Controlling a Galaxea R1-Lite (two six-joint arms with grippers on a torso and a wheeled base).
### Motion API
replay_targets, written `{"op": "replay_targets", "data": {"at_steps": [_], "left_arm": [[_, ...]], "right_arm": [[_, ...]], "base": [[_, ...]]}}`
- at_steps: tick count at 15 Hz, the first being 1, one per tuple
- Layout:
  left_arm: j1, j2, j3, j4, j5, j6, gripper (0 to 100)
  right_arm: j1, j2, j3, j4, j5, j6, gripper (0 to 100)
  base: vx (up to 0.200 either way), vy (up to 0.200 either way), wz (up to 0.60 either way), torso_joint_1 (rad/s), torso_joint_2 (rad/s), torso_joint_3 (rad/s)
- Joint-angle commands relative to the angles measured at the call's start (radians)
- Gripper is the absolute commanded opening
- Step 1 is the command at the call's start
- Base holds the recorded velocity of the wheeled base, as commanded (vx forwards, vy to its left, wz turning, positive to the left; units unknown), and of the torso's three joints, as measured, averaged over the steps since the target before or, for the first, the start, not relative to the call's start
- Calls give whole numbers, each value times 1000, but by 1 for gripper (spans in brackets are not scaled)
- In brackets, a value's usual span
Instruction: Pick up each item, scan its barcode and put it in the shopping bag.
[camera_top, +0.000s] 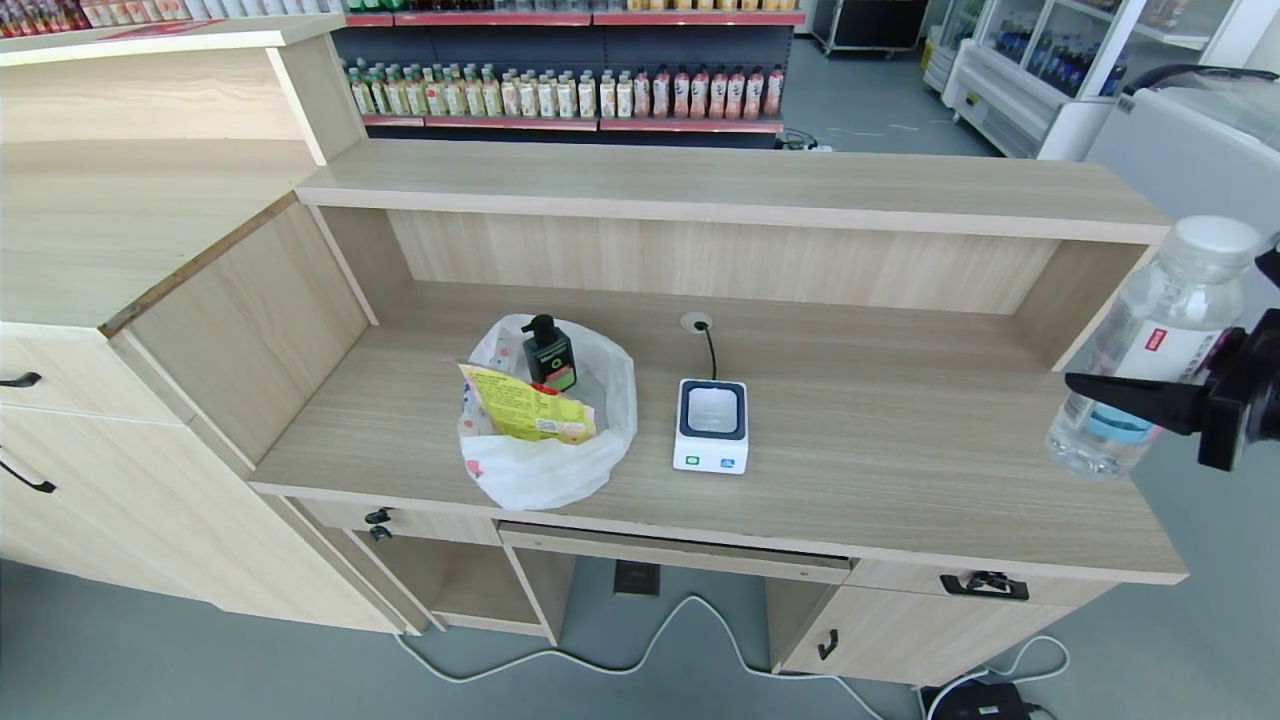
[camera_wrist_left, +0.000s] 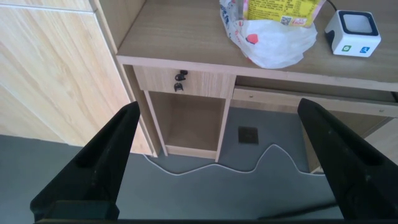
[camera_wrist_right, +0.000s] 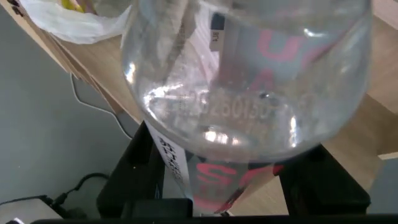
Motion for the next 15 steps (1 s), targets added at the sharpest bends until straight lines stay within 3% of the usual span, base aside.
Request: {"op": "replay_targets", "data": {"at_steps": [1,4,14,15], "left_arm": [[0,0,0,0,0,0,100],[0,0,0,0,0,0,100],[0,0,0,0,0,0,100],[0,0,0,0,0,0,100]], "right_arm": [[-70,-13,-1,35,0,-53,0],[-125,-11,-6,78,0,-137,0],[-111,53,-66,75,0,-208,0],[-110,61,-69,72,2,-208,0]], "base": [[0,0,0,0,0,0],[0,0,0,0,0,0],[0,0,0,0,0,0],[0,0,600,2,-2,7]]}}
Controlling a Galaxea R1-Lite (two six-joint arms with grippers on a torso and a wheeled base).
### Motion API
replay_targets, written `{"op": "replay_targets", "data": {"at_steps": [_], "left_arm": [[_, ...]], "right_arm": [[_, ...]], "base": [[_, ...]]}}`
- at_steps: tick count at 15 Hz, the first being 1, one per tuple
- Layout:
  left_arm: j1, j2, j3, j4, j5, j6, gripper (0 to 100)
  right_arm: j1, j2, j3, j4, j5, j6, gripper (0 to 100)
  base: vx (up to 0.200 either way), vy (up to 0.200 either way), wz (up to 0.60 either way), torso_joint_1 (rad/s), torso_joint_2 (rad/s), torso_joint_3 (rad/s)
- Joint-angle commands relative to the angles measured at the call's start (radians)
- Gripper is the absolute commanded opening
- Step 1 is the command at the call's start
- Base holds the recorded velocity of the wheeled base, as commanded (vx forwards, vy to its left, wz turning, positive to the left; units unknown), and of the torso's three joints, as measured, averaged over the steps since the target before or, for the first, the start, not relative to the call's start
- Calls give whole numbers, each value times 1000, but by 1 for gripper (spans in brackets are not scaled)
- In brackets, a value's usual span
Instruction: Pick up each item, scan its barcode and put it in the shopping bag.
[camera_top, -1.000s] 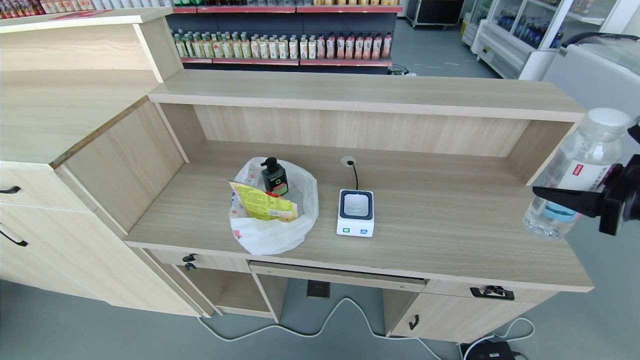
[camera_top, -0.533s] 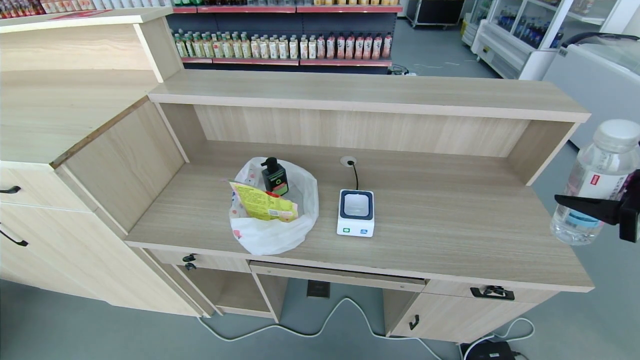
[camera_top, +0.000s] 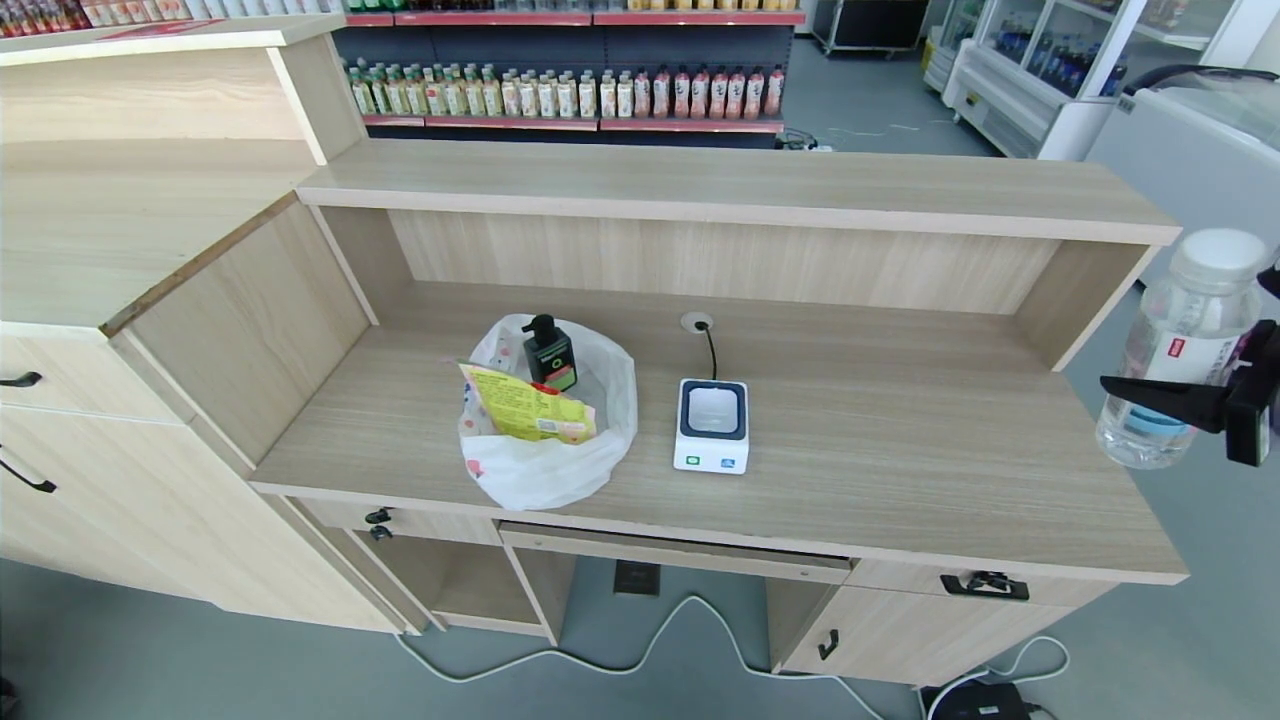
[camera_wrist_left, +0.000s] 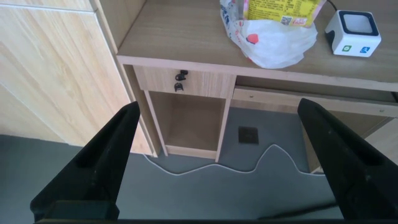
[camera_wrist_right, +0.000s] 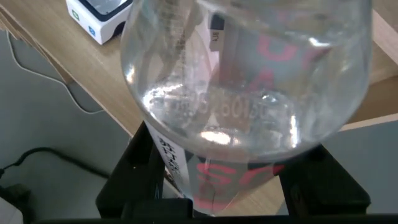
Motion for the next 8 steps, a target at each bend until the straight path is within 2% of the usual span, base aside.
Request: {"op": "replay_targets", "data": {"at_steps": [1,6,8], "left_arm": [[0,0,0,0,0,0,100],[0,0,0,0,-2,0,100],[0,0,0,0,0,0,100]], "right_arm": [[2,13,-4,-2,0,0,0],[2,50,-36,-6,1,-7,0],[-3,74,-44,-7,1,-51,0]], "base": [[0,0,600,2,2,7],[0,0,600,3,2,0],[0,0,0,0,0,0]]}}
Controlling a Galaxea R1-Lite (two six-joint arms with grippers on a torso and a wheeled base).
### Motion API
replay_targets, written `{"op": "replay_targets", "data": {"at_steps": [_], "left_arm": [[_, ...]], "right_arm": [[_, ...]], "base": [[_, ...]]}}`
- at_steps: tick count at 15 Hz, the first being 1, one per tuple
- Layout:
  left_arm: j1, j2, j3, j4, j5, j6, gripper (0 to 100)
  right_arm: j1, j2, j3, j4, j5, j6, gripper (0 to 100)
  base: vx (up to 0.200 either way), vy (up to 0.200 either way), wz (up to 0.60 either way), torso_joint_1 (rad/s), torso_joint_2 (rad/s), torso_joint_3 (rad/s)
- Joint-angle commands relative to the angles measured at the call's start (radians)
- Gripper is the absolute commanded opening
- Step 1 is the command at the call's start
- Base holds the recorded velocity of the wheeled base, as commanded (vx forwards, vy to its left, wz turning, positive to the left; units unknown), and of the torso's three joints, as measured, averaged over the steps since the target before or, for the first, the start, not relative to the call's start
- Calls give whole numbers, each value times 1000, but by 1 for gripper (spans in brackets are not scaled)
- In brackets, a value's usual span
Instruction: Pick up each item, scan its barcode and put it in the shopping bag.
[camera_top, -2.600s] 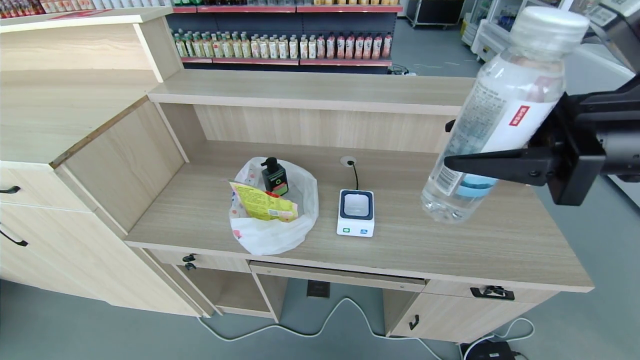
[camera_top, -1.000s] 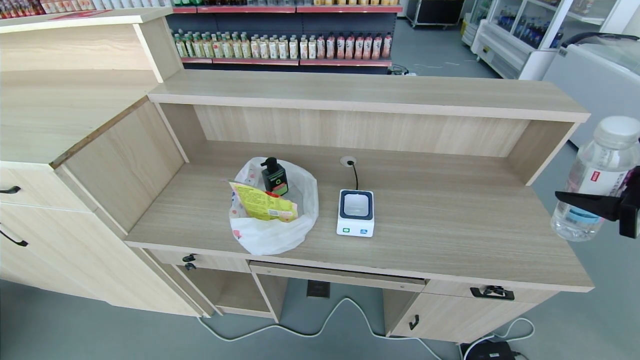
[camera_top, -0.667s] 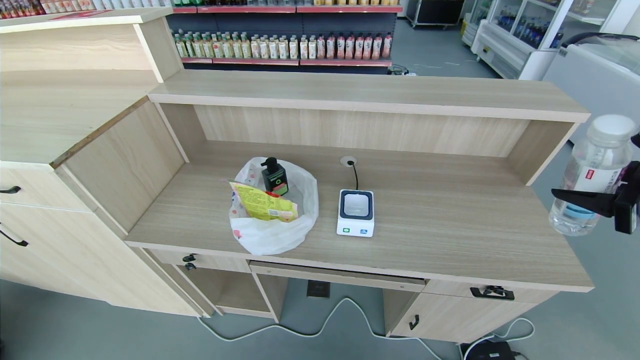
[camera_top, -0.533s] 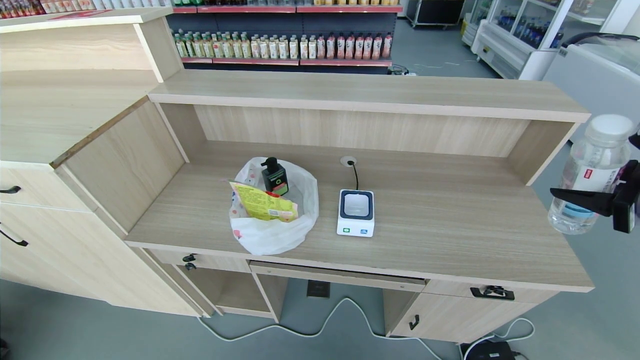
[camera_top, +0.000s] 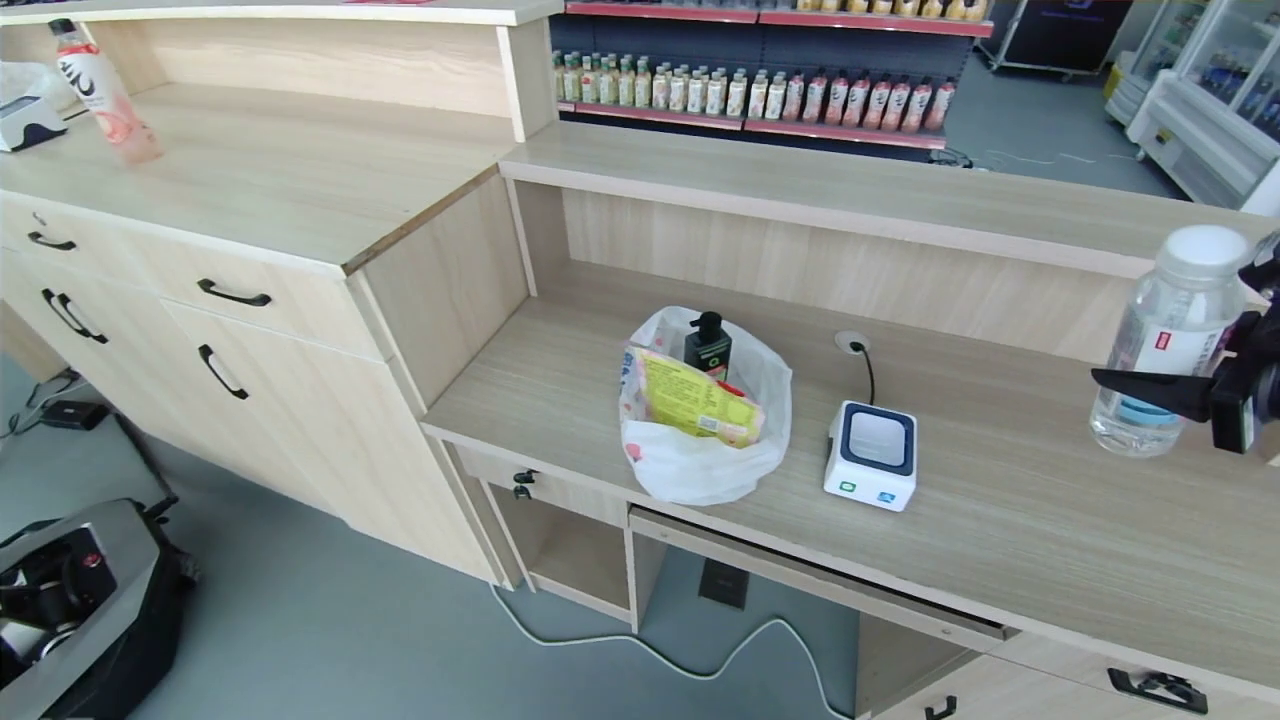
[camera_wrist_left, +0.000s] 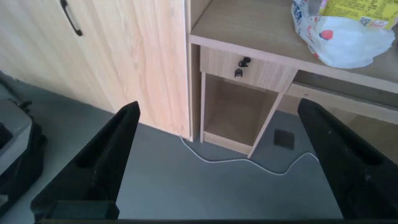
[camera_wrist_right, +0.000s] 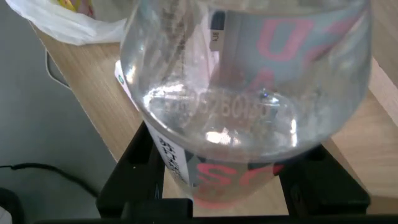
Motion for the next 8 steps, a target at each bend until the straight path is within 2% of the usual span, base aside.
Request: {"op": "replay_targets", "data": {"at_steps": [1,5,8], "left_arm": [[-1,0,0,0,0,-1,100],[-1,0,0,0,0,-1,100],[-1,0,0,0,0,-1,100]], "right_arm": [[-5,43,-15,-3,0,-41,0],[-20,190,-78,-37,3,-249,0],[3,291,-85,-171,41,-270,0]], "base": [[0,0,0,0,0,0],[0,0,0,0,0,0],[0,0,0,0,0,0]]}}
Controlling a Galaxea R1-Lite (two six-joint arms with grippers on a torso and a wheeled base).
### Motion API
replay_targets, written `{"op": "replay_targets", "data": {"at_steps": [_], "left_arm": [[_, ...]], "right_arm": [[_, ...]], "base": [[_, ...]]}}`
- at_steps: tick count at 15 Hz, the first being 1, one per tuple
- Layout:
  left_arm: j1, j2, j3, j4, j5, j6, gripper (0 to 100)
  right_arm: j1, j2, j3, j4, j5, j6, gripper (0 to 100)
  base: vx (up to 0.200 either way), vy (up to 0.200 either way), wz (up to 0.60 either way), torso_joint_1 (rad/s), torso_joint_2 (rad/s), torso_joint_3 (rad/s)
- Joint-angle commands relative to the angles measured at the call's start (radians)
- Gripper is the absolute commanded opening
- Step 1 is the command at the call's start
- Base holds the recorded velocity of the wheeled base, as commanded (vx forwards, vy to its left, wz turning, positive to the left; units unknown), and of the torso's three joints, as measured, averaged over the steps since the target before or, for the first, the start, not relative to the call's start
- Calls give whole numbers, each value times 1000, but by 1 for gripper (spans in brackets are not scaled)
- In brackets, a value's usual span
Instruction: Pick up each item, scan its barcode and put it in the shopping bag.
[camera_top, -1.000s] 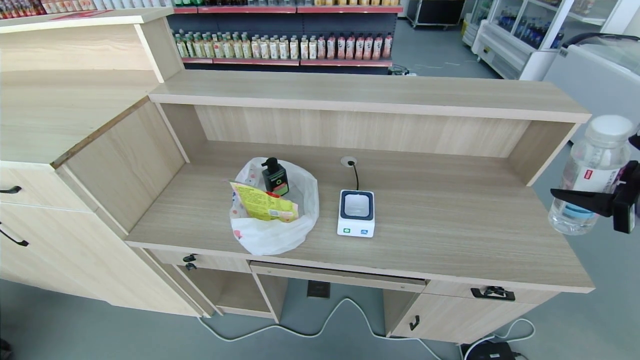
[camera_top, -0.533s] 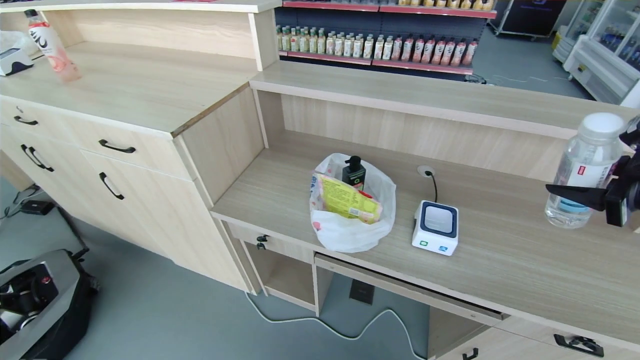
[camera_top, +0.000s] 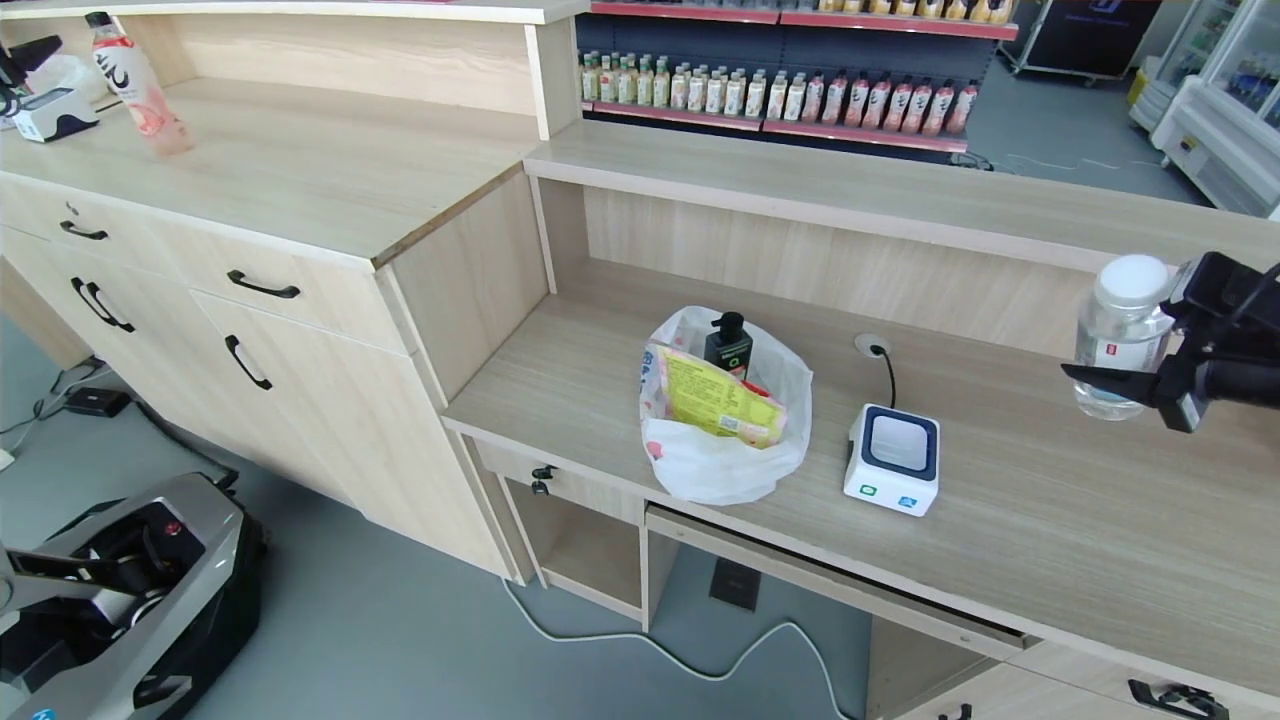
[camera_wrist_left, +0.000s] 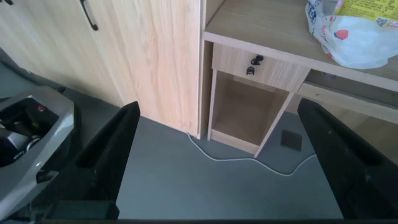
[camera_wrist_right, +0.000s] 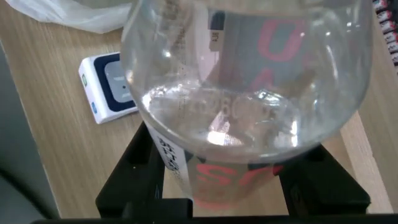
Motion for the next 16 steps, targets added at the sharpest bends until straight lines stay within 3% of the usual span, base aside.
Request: {"op": "replay_targets", "data": {"at_steps": [1,6,16], "left_arm": [[0,0,0,0,-2,-1,100],[0,0,0,0,0,-1,100],[0,0,0,0,0,-1,100]], "right_arm": [[30,116,-8,-79,51,-7,0],[94,202,-17,-205,192,-152,0],[133,258,-41,-85,298,-597,0]], "base": [[0,0,0,0,0,0],[0,0,0,0,0,0],[0,0,0,0,0,0]]}}
